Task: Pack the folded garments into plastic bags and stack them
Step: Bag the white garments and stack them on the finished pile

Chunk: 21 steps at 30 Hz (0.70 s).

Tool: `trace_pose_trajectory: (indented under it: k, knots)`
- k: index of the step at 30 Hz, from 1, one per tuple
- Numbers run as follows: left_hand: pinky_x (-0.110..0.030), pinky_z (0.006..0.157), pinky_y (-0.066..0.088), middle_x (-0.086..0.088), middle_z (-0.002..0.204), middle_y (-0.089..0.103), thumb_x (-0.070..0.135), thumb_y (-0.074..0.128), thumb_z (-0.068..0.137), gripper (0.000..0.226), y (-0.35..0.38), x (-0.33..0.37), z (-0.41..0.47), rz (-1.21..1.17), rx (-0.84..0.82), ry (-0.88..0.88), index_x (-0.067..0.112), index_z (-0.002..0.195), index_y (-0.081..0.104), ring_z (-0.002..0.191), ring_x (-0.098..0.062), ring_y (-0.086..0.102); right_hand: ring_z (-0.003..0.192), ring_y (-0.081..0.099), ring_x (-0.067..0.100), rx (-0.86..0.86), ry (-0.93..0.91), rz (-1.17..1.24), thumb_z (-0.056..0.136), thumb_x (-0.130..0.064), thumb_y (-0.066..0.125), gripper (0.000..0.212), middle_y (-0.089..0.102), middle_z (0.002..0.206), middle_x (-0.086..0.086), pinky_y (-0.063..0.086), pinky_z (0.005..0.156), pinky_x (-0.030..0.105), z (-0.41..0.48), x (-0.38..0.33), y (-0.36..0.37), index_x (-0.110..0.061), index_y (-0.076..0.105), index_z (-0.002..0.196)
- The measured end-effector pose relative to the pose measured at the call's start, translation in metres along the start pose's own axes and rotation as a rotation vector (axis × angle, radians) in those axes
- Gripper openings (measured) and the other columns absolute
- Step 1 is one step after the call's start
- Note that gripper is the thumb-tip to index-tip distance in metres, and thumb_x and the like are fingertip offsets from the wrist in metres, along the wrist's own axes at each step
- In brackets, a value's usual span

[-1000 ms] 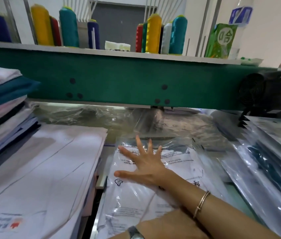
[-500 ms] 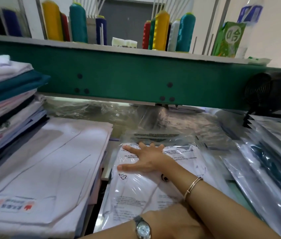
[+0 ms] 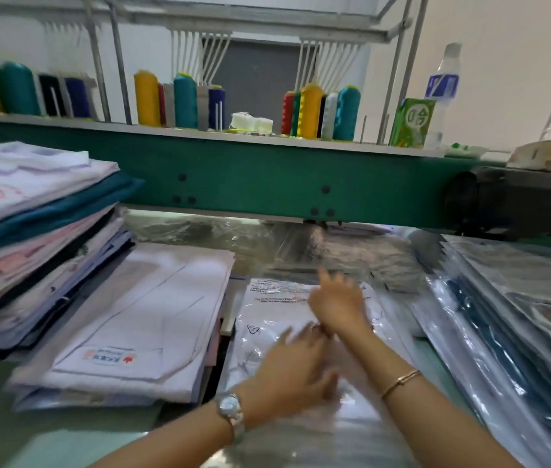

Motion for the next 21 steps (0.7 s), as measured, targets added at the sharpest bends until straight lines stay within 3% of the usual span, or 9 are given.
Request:
trace_pose_trajectory:
  k: [3, 6, 8, 10, 14, 16, 17, 19, 21]
  knots:
    - [-0.038, 0.103, 0.035, -0.014, 0.146, 0.037, 0.042, 0.037, 0.099, 0.059, -0.007, -0.052, -0.06, 0.207, -0.023, -0.39, 0.006, 0.145, 0.026, 0.128, -0.026, 0.041, 0.124, 0.047, 0.033, -0.033, 0.296, 0.027, 0.091, -0.027, 0.041, 0.043, 0.052, 0.136, 0.015, 0.038, 0.102, 0.037, -0.014, 0.067, -0.015, -0.015, 0.053, 0.13]
    - [-0.03, 0.083, 0.043, -0.015, 0.121, 0.059, 0.036, 0.04, 0.101, 0.04, -0.003, -0.065, -0.064, 0.106, -0.15, -0.476, 0.002, 0.117, 0.054, 0.106, -0.026, 0.058, 0.119, 0.051, 0.031, -0.134, 0.407, 0.122, 0.093, -0.025, 0.042, 0.031, 0.056, 0.126, 0.011, 0.041, 0.092, 0.034, -0.032, 0.109, -0.012, -0.013, 0.059, 0.116]
    - [-0.026, 0.067, 0.04, -0.01, 0.1, 0.066, 0.035, 0.041, 0.101, 0.034, -0.006, -0.083, -0.063, 0.011, -0.21, -0.501, 0.008, 0.091, 0.059, 0.088, -0.023, 0.06, 0.099, 0.058, 0.031, -0.175, 0.401, 0.274, 0.098, -0.028, 0.039, 0.023, 0.057, 0.094, 0.01, 0.041, 0.078, 0.03, -0.038, 0.126, -0.002, -0.013, 0.055, 0.09]
    - [-0.023, 0.053, 0.034, 0.0, 0.076, 0.059, 0.038, 0.046, 0.099, 0.037, -0.01, -0.087, -0.062, -0.022, -0.222, -0.518, 0.014, 0.072, 0.051, 0.068, -0.013, 0.053, 0.07, 0.053, 0.024, -0.172, 0.413, 0.462, 0.101, -0.041, 0.036, 0.041, 0.045, 0.068, 0.007, 0.039, 0.064, 0.026, -0.044, 0.137, 0.008, -0.013, 0.044, 0.072]
    - [-0.018, 0.049, 0.033, 0.006, 0.067, 0.048, 0.045, 0.055, 0.095, 0.037, -0.01, -0.093, -0.063, -0.137, -0.263, -0.612, 0.021, 0.069, 0.046, 0.06, -0.006, 0.045, 0.04, 0.035, 0.014, -0.156, 0.47, 0.839, 0.095, -0.051, 0.05, 0.05, 0.037, 0.048, 0.002, 0.024, 0.04, 0.021, -0.056, 0.141, 0.016, -0.015, 0.035, 0.063]
    - [-0.019, 0.048, 0.036, 0.003, 0.07, 0.054, 0.037, 0.061, 0.093, 0.028, -0.005, -0.1, -0.064, -0.376, -0.233, -0.695, 0.016, 0.075, 0.054, 0.061, -0.008, 0.049, 0.043, 0.032, 0.012, -0.154, 0.482, 0.836, 0.093, -0.054, 0.053, 0.045, 0.035, 0.041, -0.003, 0.024, 0.042, 0.022, -0.057, 0.143, 0.018, -0.017, 0.043, 0.07]
    - [-0.018, 0.048, 0.04, -0.001, 0.072, 0.059, 0.029, 0.063, 0.092, 0.022, -0.004, -0.099, -0.066, -0.564, -0.218, -0.75, 0.011, 0.081, 0.059, 0.061, -0.011, 0.053, 0.048, 0.031, 0.012, -0.142, 0.484, 0.823, 0.094, -0.054, 0.052, 0.039, 0.035, 0.045, -0.002, 0.025, 0.046, 0.024, -0.057, 0.143, 0.02, -0.015, 0.054, 0.087]
    - [-0.022, 0.052, 0.048, -0.012, 0.077, 0.067, 0.014, 0.066, 0.09, 0.015, -0.003, -0.095, -0.069, -0.877, -0.174, -0.826, 0.0, 0.089, 0.063, 0.064, -0.02, 0.061, 0.061, 0.04, 0.019, -0.101, 0.477, 0.858, 0.097, -0.046, 0.049, 0.058, 0.043, 0.063, 0.006, 0.035, 0.057, 0.028, -0.055, 0.141, 0.023, 0.0, 0.047, 0.132]
    - [-0.036, 0.067, 0.055, -0.022, 0.091, 0.068, 0.01, 0.067, 0.089, 0.018, -0.005, -0.096, -0.069, -0.958, -0.119, -0.858, -0.007, 0.096, 0.064, 0.076, -0.031, 0.064, 0.085, 0.057, 0.029, -0.048, 0.481, 0.896, 0.1, -0.037, 0.047, 0.059, 0.061, 0.096, 0.02, 0.047, 0.075, 0.033, -0.056, 0.133, 0.018, 0.01, 0.041, 0.135]
Point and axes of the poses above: each hand's wrist, its own z-axis towards the middle knuckle, its own y-axis out of the palm, x = y × z, the point moved 6 cm from there along z, towards the middle knuckle
